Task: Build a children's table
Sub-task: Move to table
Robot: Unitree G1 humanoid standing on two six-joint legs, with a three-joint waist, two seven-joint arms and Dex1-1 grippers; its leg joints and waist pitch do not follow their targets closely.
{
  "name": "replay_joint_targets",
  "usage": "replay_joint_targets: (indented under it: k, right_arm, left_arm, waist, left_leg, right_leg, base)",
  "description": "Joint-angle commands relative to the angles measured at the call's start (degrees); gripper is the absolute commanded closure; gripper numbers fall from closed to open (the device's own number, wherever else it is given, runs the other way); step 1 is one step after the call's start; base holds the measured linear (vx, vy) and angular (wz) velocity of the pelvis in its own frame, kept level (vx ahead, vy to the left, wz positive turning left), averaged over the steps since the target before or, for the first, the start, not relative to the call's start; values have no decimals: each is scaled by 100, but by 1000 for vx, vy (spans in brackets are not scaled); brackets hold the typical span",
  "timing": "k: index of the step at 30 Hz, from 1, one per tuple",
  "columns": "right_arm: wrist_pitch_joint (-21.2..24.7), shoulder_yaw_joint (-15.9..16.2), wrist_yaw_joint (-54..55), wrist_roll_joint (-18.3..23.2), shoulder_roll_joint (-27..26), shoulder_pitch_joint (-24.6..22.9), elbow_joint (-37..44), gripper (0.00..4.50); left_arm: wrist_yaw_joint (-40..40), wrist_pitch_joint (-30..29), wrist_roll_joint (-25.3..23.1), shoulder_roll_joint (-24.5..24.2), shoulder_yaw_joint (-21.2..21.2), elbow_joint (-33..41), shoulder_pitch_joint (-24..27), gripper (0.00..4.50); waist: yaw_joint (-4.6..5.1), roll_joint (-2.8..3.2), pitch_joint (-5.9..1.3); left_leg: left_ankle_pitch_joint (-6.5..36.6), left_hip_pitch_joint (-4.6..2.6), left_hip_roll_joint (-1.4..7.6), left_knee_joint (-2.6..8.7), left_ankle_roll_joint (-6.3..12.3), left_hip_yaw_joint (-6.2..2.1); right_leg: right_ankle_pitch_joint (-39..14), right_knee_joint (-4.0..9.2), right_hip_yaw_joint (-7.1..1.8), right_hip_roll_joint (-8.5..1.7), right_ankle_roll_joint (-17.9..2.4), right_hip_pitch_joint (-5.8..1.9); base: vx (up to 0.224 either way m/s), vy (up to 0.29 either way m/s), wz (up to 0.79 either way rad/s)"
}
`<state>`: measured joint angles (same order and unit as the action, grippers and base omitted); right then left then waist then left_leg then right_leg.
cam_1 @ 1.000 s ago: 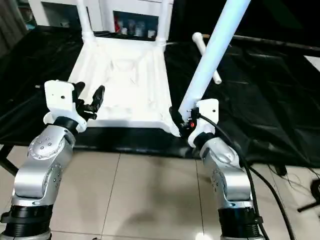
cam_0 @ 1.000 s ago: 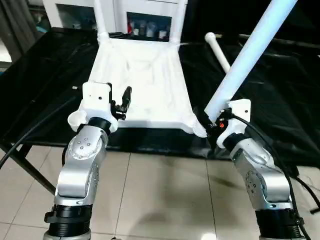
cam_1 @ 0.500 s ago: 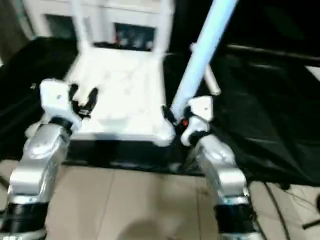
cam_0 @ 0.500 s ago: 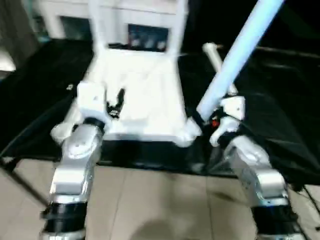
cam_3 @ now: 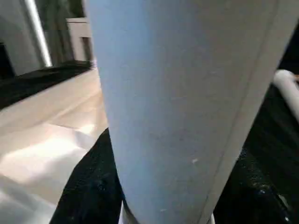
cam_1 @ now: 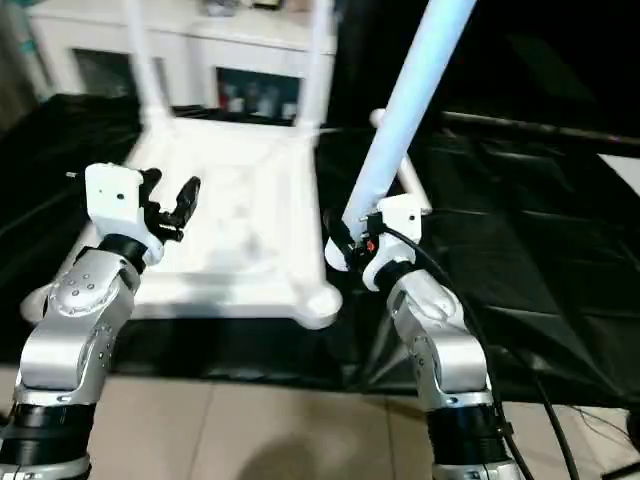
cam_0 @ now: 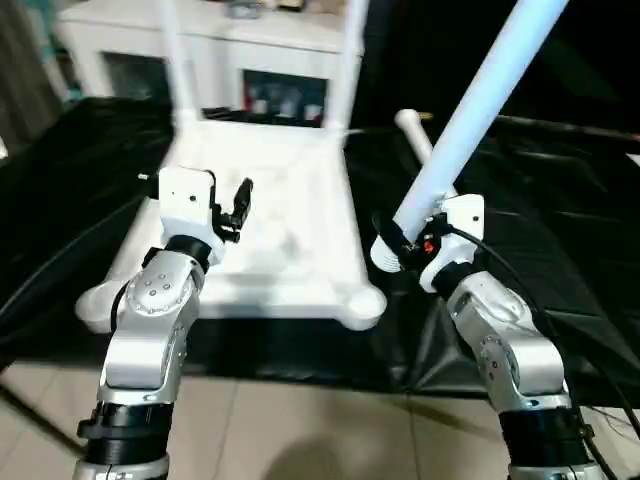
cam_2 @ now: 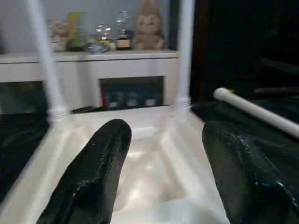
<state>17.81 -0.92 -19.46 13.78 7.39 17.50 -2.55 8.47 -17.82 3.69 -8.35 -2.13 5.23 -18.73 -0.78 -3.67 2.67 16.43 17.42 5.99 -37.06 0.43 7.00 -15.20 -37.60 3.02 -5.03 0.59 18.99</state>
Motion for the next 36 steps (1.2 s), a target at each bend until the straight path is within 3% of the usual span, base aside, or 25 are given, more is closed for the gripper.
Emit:
replay_joint_targets:
  k: [1,4,5,6,7,8,11,12,13,14,15,16,17,19,20,21,22,23,24,25,27,29,31,34,36]
  right_arm:
    - [-59,-76,-16,-15,2,82,10,257]
    - [-65,-54,2,11,21,98,-11,257]
    - [-61,-54,3,16,24,107,-19,257]
    - [-58,-54,6,19,24,113,-24,257]
    - [-57,-55,7,21,24,117,-27,257]
    - [-54,-55,8,20,23,119,-26,257]
    - [-44,-66,-2,7,13,123,-26,257]
    - [-40,-68,-6,4,12,123,-26,257]
    - [-31,-73,-16,4,19,124,-28,257]
    - [-26,-73,-19,5,22,122,-27,257]
    - [-18,-74,-20,11,23,121,-26,257]
    - [-8,-76,-21,14,21,118,-22,257]
    - [-4,-69,-14,23,24,112,-16,257]
    - [48,-66,-16,67,28,106,0,257]
    - [65,-66,-19,74,44,102,20,257]
    - [66,-66,-35,82,51,102,24,257]
    - [82,-70,-127,129,100,106,38,257]
    - [92,-74,-193,155,140,110,41,257]
    - [98,-77,-236,173,167,112,41,257]
    - [125,-96,-314,225,206,123,36,257]
    - [177,-137,-403,301,236,134,39,257]
    - [248,-186,-588,429,292,171,21,257]
    - [311,-126,-979,521,466,229,-31,257]
    - [333,-6,-1329,574,639,237,-44,257]
    - [383,123,-1672,618,856,261,4,257]
  left_arm:
    - [54,13,10,-50,73,-18,-69,152]
    - [91,43,-8,-67,49,-77,-76,152]
    - [107,54,-16,-86,53,-102,-81,152]
    - [125,64,-24,-105,60,-123,-85,152]
    - [137,70,-28,-118,64,-137,-88,152]
    - [153,83,-34,-128,68,-153,-91,152]
    - [175,105,-21,-162,96,-184,-91,152]
    - [180,109,-16,-170,104,-189,-89,152]
    - [206,115,-16,-175,122,-198,-82,152]
    - [227,122,-13,-177,134,-198,-74,152]
    - [260,131,-1,-186,151,-201,-65,152]
    - [321,157,31,-193,173,-195,-49,152]
    - [368,178,52,-196,184,-191,-37,152]
    - [685,116,216,-245,264,-110,44,152]
    - [892,190,269,-306,331,-92,94,152]
    - [970,191,307,-326,345,-80,113,152]
    - [1417,258,490,-467,436,-27,225,152]
    - [1665,361,529,-591,505,-11,290,152]
    - [1807,426,538,-663,543,-5,326,152]
    - [2149,398,598,-833,658,23,385,152]
    - [2583,253,765,-1015,793,91,457,152]
    - [3211,10,1007,-1286,1022,238,527,152]
    - [3824,-133,1108,-1581,1302,274,502,152]
    - [4235,-111,1117,-1783,1483,215,460,152]
    - [4674,-119,1023,-2013,1727,137,329,152]
  waist:
    - [-310,-142,-398]
    - [-372,44,-344]
    - [-336,251,-334]
    - [-208,509,-288]
    - [62,578,-422]
    - [94,516,-485]
    - [71,380,-452]
    - [78,256,-427]
    - [-5,31,-334]
    - [-96,-241,-430]
    - [-303,-209,-269]
    - [-398,-164,-397]
    - [-428,-128,-379]
    - [-423,27,-325]
    - [-393,143,-327]
    - [-301,302,-316]
    - [-201,369,-394]
    - [-122,374,-502]
    - [-172,336,-558]
    - [-229,259,-561]
    - [-316,162,-520]
    - [-346,163,-484]
    - [-353,337,-351]
    - [-280,287,-220]
    - [-296,270,-202]
  left_leg:
    - [52,748,148,-472,433,-115]
    - [-725,811,263,-213,266,-123]
    - [-1061,634,433,257,363,-83]
    - [-390,258,618,663,372,-211]
    - [200,-454,1059,758,1097,-786]
    - [240,-665,1184,700,1473,-935]
    - [-544,-597,1113,605,2260,-728]
    - [-753,-490,989,643,2290,-546]
    - [159,-95,516,570,1710,-102]
    - [603,189,138,304,1386,86]
    - [858,256,-64,-167,1055,162]
    - [316,455,36,-429,561,-38]
    - [-21,680,81,-491,265,-156]
    - [-522,746,268,-286,58,-230]
    - [-971,655,396,154,64,-195]
    - [-1357,475,576,540,300,-216]
    - [-1741,302,731,485,426,-350]
    - [-2881,-113,947,293,903,-585]
    - [-4643,-147,896,113,1054,-615]
    - [-5286,-67,728,48,915,-498]
    - [-4181,245,466,153,594,-254]
    - [-3097,371,477,258,370,-184]
    - [-619,338,626,473,-9,-124]
    - [1028,271,680,623,-309,-25]
    - [1127,249,681,626,-369,24]
  right_leg:
    - [-2586,945,-872,-975,-1089,-958]
    - [-1565,915,-516,-699,-1618,-822]
    - [-1512,897,-144,-409,-1571,-713]
    - [-1367,703,199,48,-1099,-484]
    - [-1091,-70,271,220,-719,130]
    - [-968,-229,212,141,-512,326]
    - [-166,-498,79,6,227,751]
    - [257,-317,-38,-78,151,748]
    - [529,330,-287,-236,-172,355]
    - [-122,559,-587,-275,-96,-94]
    - [-1920,1000,-889,-665,-114,-144]
    - [-3195,954,-1021,-899,-416,-497]
    - [-2883,865,-1003,-851,-734,-642]
    - [-1604,834,-807,-779,-1571,-605]
    - [-806,700,-463,-448,-1699,-487]
    - [-120,511,-121,-96,-1376,-275]
    - [354,227,-38,42,-1199,-121]
    - [1023,56,-101,-63,-953,269]
    - [1833,58,-215,-187,-807,366]
    - [2304,129,-312,-271,-727,336]
    - [2758,107,-376,-256,-800,62]
    - [2702,149,-370,-320,-921,-54]
    - [1241,298,-353,-371,-1419,-38]
    - [-709,500,-382,-393,-1456,-26]
    - [-1396,599,-415,-423,-1310,-1]
  base:
    - [117,-100,0]
    - [139,-35,-3]
    - [168,24,6]
    - [184,70,2]
    - [184,70,2]
    - [190,50,3]
    - [156,5,8]
    - [121,-58,-1]
    - [121,-58,-1]
    - [100,-114,8]
    - [108,-114,10]
    - [108,-114,10]
    - [131,-67,-4]
    - [128,-18,-2]
    - [123,30,5]
    - [154,62,1]
    - [154,62,1]
    - [151,64,-3]
    - [81,49,5]
    - [81,49,5]
    - [0,0,0]
    - [0,0,0]
    - [-63,-16,4]
    - [-83,-18,4]
    - [-73,-24,3]
